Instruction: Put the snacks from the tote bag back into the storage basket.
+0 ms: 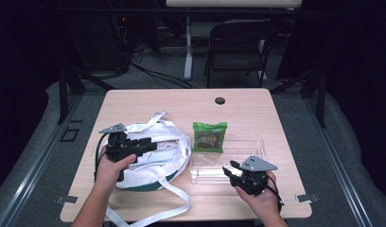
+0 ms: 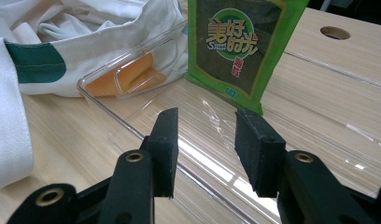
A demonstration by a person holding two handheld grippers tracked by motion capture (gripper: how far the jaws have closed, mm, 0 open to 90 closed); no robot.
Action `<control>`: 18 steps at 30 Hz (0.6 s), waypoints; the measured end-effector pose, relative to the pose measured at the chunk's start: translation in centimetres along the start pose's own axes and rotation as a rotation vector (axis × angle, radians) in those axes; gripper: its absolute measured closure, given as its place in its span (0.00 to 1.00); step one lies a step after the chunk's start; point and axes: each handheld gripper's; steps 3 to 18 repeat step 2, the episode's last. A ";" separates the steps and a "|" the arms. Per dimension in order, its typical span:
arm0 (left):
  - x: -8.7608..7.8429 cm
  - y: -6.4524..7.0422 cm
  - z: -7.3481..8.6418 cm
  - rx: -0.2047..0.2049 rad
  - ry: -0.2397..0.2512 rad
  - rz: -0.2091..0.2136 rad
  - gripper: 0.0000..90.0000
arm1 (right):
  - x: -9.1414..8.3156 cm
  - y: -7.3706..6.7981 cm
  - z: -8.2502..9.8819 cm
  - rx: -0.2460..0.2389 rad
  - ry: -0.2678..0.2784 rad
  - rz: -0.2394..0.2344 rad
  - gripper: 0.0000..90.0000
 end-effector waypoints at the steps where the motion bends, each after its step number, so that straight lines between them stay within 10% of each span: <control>1: -0.1 0.0 0.0 0.001 0.002 0.000 0.58 | 0.0 0.0 0.0 0.000 -0.001 0.001 0.67; 18: -0.1 -0.1 -0.1 0.000 0.005 0.000 0.58 | 0.0 0.0 0.0 0.000 -0.001 0.000 0.66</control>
Point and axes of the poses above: each handheld gripper's, and its own axes: x roughly forward along the jaws, z roughly out of its underside, y roughly to its right, and after that the axes turned 12 degrees about -z, right-handed
